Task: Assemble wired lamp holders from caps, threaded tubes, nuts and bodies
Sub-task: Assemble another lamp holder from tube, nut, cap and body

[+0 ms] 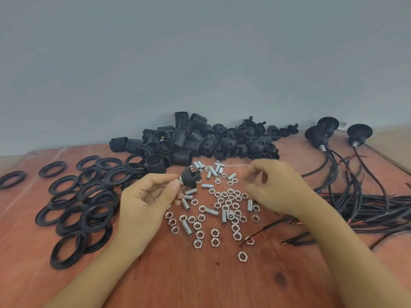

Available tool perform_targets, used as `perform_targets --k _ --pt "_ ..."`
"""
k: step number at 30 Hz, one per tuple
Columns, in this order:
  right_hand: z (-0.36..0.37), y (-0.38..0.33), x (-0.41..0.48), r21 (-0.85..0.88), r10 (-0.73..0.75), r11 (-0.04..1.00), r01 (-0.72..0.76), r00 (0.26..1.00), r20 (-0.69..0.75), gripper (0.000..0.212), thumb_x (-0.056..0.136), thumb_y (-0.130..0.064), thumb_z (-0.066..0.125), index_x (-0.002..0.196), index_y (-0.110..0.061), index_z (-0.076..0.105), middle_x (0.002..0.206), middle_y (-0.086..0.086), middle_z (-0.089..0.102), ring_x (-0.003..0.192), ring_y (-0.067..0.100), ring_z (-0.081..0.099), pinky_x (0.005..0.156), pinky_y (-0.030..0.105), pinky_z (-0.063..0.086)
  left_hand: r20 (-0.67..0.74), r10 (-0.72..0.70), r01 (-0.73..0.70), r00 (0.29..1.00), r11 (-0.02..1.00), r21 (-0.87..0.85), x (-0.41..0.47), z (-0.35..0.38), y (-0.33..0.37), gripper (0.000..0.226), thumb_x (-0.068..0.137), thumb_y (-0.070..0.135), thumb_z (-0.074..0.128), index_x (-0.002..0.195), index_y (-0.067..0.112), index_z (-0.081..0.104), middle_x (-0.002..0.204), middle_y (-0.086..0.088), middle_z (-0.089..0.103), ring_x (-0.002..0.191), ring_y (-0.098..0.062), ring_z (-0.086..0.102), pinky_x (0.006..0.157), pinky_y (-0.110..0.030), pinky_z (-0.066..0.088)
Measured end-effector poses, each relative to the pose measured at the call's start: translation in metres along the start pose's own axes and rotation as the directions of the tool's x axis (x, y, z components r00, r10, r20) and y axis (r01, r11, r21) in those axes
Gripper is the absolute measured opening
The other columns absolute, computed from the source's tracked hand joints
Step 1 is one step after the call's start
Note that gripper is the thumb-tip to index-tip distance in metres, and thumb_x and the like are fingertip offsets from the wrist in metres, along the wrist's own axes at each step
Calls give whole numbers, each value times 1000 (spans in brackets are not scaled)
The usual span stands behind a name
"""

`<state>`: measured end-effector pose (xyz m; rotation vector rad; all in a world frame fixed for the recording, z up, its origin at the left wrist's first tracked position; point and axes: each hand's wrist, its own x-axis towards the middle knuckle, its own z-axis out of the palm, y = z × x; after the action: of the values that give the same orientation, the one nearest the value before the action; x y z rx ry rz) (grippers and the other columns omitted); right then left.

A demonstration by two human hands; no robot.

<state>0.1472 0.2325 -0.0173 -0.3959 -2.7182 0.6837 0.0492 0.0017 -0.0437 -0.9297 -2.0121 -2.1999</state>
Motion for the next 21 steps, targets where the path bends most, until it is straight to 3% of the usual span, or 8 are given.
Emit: perform_targets --k 1,3,8,12,17,21 --pt "-2 4 0 -120 35 993 -22 994 108 7 78 -31 68 79 -35 63 75 -21 63 66 -5 53 74 27 46 -19 -35 33 999 997 -68 0 -1 -1 18 77 19 69 93 13 75 77 -10 72 67 -14 68 62 -21 56" --pt "-3 5 -1 -178 82 983 -44 974 211 7 74 -35 69 76 -34 63 76 -19 65 70 -4 55 80 29 44 -9 -102 100 995 982 -160 1 -1 -1 22 76 24 69 96 20 77 78 -8 72 70 -15 67 62 -22 55" --pt "-11 5 -2 -172 128 982 -80 949 287 10 72 -36 72 81 -34 68 79 -14 67 78 4 61 81 30 42 29 -312 300 950 878 -372 3 -2 2 24 81 18 63 99 17 78 79 -8 69 69 -11 64 60 -20 54" --pt "-9 8 -4 -222 100 974 -37 955 278 17 77 -22 65 80 -38 63 80 -16 67 78 1 57 82 29 32 89 -383 381 919 810 -446 5 -4 5 21 83 19 62 95 15 79 78 -4 67 66 -8 63 59 -20 55" --pt "-2 11 1 -94 -13 995 28 987 158 20 92 -24 62 86 -43 59 81 -20 59 73 -3 51 86 30 40 177 -451 474 874 720 -506 6 -6 6 16 84 20 62 86 16 77 84 -2 67 67 -7 62 58 -19 54" --pt "2 5 2 138 -96 985 106 992 -76 28 96 -20 58 95 -47 56 96 -18 58 84 -3 57 72 14 43 211 -471 509 857 707 -491 7 -7 5 15 84 19 63 87 14 76 86 -3 67 68 -7 62 59 -19 54"
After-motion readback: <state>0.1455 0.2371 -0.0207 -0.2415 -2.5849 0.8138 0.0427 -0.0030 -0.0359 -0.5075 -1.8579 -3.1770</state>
